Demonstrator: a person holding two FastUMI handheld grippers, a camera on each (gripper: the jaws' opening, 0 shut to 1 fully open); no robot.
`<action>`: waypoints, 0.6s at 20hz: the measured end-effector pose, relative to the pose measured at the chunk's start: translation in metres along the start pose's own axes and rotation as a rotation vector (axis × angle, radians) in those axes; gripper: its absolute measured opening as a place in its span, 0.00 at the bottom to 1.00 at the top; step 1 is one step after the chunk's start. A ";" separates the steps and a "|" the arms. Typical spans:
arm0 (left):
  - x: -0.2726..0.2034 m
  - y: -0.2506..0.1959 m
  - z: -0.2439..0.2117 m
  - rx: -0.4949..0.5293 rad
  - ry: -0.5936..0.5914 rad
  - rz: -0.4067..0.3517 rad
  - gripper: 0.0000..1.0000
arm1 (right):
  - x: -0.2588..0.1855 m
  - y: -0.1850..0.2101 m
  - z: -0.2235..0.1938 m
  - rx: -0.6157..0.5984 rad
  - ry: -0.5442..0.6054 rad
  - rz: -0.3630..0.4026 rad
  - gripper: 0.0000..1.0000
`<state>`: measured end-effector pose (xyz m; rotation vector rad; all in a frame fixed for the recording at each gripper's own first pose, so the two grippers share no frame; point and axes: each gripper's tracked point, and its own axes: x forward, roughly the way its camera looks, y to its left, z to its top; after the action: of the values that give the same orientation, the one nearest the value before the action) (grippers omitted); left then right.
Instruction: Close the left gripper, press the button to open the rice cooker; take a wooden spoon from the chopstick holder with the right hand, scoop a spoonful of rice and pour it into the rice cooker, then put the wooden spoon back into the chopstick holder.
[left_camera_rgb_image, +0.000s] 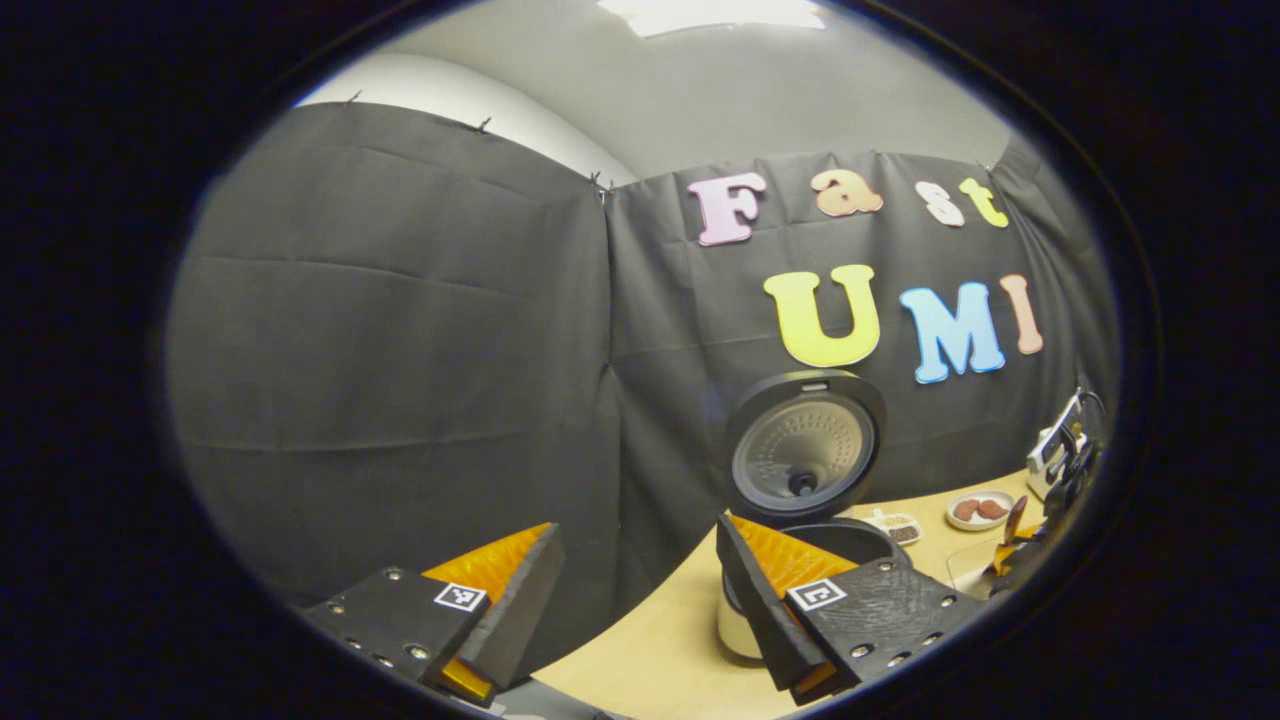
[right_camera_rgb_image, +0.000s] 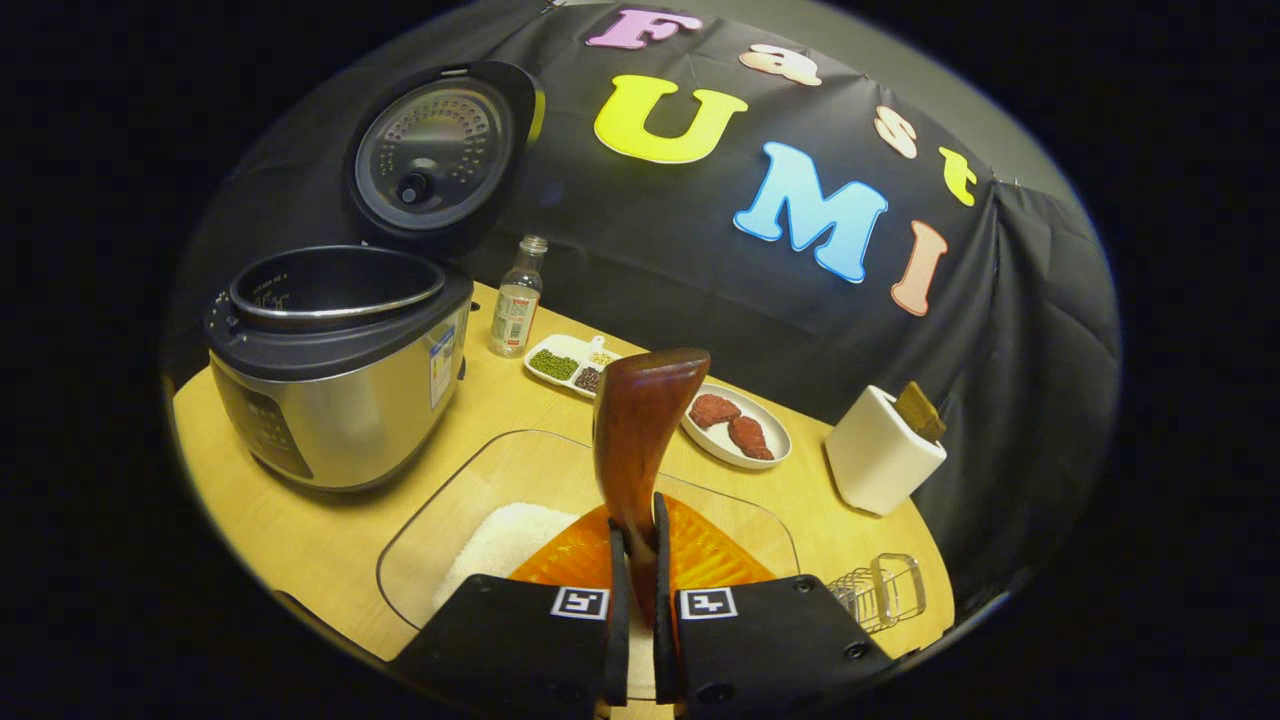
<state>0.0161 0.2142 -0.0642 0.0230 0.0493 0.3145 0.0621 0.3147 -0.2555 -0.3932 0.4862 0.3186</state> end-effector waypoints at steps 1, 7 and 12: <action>0.000 -0.001 -0.001 0.000 0.000 0.001 0.92 | 0.000 0.003 0.000 0.035 0.007 0.012 0.12; 0.000 -0.007 0.002 0.003 -0.001 -0.013 0.92 | 0.000 0.004 0.000 0.351 0.063 0.111 0.12; 0.003 -0.020 0.006 -0.002 -0.002 -0.040 0.92 | 0.000 -0.013 -0.005 0.708 0.124 0.199 0.12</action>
<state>0.0257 0.1956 -0.0591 0.0207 0.0477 0.2741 0.0649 0.3011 -0.2558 0.3278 0.7238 0.2938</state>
